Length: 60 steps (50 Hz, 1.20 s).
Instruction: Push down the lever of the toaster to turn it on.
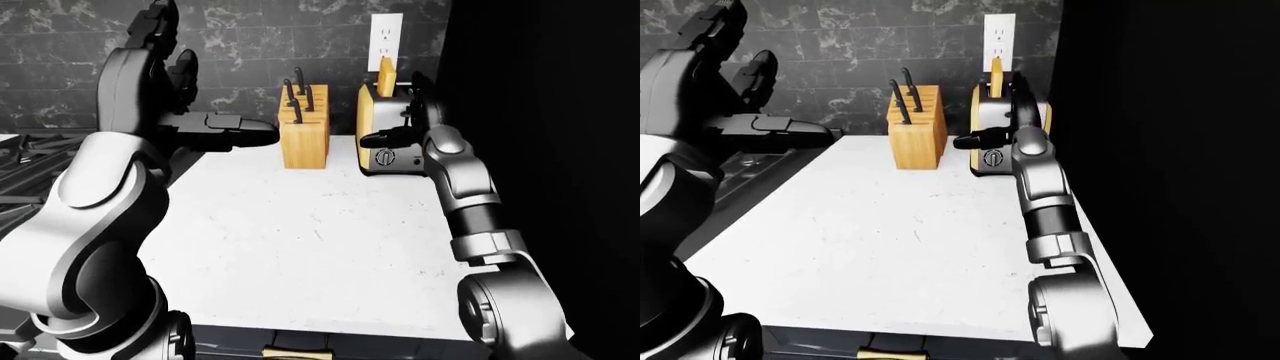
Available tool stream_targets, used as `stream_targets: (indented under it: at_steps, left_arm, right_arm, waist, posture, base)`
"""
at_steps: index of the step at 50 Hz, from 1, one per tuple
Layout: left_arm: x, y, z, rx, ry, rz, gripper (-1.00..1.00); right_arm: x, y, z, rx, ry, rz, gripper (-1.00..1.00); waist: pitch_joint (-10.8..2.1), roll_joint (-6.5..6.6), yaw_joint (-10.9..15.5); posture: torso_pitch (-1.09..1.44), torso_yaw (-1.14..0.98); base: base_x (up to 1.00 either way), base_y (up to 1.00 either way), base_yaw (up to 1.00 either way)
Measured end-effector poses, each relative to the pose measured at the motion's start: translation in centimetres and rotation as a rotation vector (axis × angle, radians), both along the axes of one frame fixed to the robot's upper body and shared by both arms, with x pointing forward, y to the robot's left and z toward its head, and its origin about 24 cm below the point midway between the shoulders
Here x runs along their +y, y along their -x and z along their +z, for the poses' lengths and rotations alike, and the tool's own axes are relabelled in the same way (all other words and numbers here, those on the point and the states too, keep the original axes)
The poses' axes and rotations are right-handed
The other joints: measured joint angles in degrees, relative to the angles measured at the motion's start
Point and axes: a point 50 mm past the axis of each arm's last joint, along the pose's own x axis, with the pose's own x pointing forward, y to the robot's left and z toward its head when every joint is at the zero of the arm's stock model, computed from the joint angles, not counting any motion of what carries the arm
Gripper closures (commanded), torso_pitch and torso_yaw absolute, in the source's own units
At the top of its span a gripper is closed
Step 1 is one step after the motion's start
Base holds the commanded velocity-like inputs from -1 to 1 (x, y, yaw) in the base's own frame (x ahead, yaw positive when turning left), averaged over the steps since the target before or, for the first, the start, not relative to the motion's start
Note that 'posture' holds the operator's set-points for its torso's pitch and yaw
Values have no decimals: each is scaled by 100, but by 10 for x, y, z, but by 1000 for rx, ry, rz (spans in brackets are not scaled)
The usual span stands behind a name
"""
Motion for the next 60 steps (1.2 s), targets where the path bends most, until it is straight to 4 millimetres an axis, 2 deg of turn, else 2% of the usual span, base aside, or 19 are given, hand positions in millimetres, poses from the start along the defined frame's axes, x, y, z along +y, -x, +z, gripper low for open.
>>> stream_targets:
  at_steps: [41, 60]
  left_arm:
    - [0, -1, -2, 6, -1, 0, -100]
    - [1, 0, -1, -1, 1, 3, -100]
  right_arm:
    - [-5, 0, -13, 62, 46, -33, -100]
    - [-6, 2, -33, 80, 39, -42, -100]
  waist:
    - [-74, -53, 46]
    - [-87, -58, 58]
  posture:
    - [-37, 0]
    - [-37, 0]
  base:
    - [0, 0, 0]
    - [0, 0, 0]
